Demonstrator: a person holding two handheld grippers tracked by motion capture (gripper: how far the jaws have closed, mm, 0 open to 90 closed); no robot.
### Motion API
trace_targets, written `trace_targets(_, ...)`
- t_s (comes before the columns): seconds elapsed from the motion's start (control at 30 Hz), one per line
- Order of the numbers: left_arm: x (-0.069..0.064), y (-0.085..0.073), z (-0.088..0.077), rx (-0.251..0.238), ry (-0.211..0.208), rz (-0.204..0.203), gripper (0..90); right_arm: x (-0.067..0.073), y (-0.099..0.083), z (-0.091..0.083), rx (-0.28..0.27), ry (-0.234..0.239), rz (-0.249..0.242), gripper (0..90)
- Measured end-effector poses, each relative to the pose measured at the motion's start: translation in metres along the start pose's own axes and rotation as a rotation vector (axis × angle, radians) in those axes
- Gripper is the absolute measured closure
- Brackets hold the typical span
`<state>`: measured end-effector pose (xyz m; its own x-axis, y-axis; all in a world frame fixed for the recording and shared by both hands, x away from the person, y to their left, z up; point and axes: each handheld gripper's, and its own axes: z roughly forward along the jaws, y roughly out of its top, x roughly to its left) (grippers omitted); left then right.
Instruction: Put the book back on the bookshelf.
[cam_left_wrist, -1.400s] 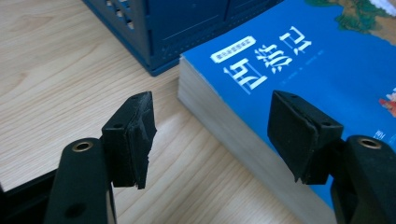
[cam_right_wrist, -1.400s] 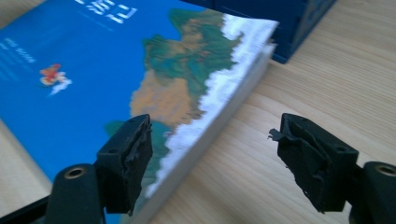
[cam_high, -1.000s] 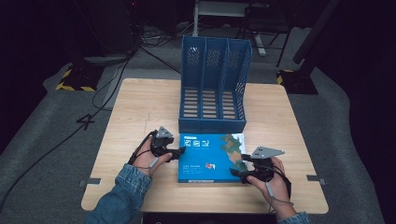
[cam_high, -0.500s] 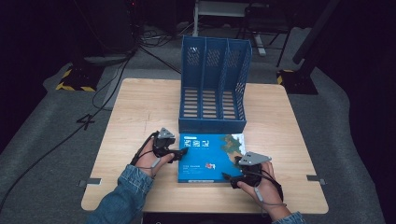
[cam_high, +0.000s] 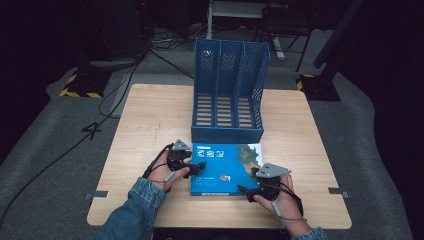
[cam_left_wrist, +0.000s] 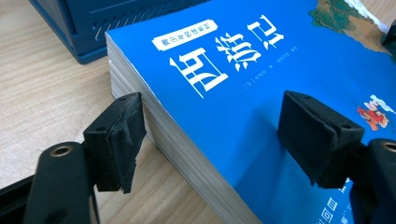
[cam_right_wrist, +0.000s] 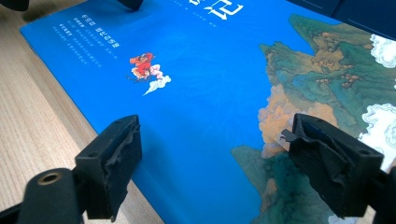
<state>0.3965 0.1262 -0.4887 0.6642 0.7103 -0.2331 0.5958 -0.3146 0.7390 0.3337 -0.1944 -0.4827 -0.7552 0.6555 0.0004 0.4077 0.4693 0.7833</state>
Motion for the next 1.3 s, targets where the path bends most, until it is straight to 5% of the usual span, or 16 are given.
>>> trace_targets(0.17, -0.001, 0.003, -0.007, -0.028, 0.002, 0.044, 37.6, 0.000, 0.000, 0.000, -0.005, -0.001, 0.001, 17.6)
trace_targets(0.3, -0.004, 0.008, -0.014, -0.100, -0.068, 0.012, 44.3, 0.000, -0.001, 0.001, -0.012, -0.002, 0.005, 17.5)
trace_targets(0.43, -0.014, 0.011, -0.019, -0.142, -0.105, 0.046, 49.7, 0.001, -0.001, 0.002, -0.015, -0.003, 0.005, 17.5)
trace_targets(0.57, -0.018, 0.006, -0.009, -0.114, -0.107, 0.093, 53.8, 0.001, -0.001, 0.002, -0.020, -0.006, 0.005, 17.5)
trace_targets(0.77, -0.006, 0.003, -0.013, -0.088, -0.061, 0.093, 60.2, 0.001, -0.002, 0.002, -0.028, -0.007, 0.006, 17.5)
trace_targets(0.93, -0.014, 0.010, -0.022, -0.145, -0.157, 0.102, 64.5, 0.001, -0.002, 0.002, -0.028, -0.008, 0.006, 17.6)
trace_targets(1.03, -0.015, 0.009, -0.013, -0.150, -0.100, 0.182, 53.2, 0.001, -0.002, 0.002, -0.031, -0.008, 0.006, 17.5)
trace_targets(1.13, -0.006, 0.002, 0.001, -0.098, -0.052, 0.155, 48.1, 0.001, -0.002, 0.003, -0.034, -0.008, 0.007, 17.5)
trace_targets(1.17, -0.005, 0.001, 0.000, -0.109, -0.053, 0.129, 49.2, 0.001, -0.002, 0.003, -0.035, -0.008, 0.007, 17.5)
trace_targets(1.3, -0.007, 0.001, -0.003, -0.124, -0.051, 0.136, 56.2, 0.001, -0.002, 0.004, -0.039, -0.006, 0.008, 17.5)
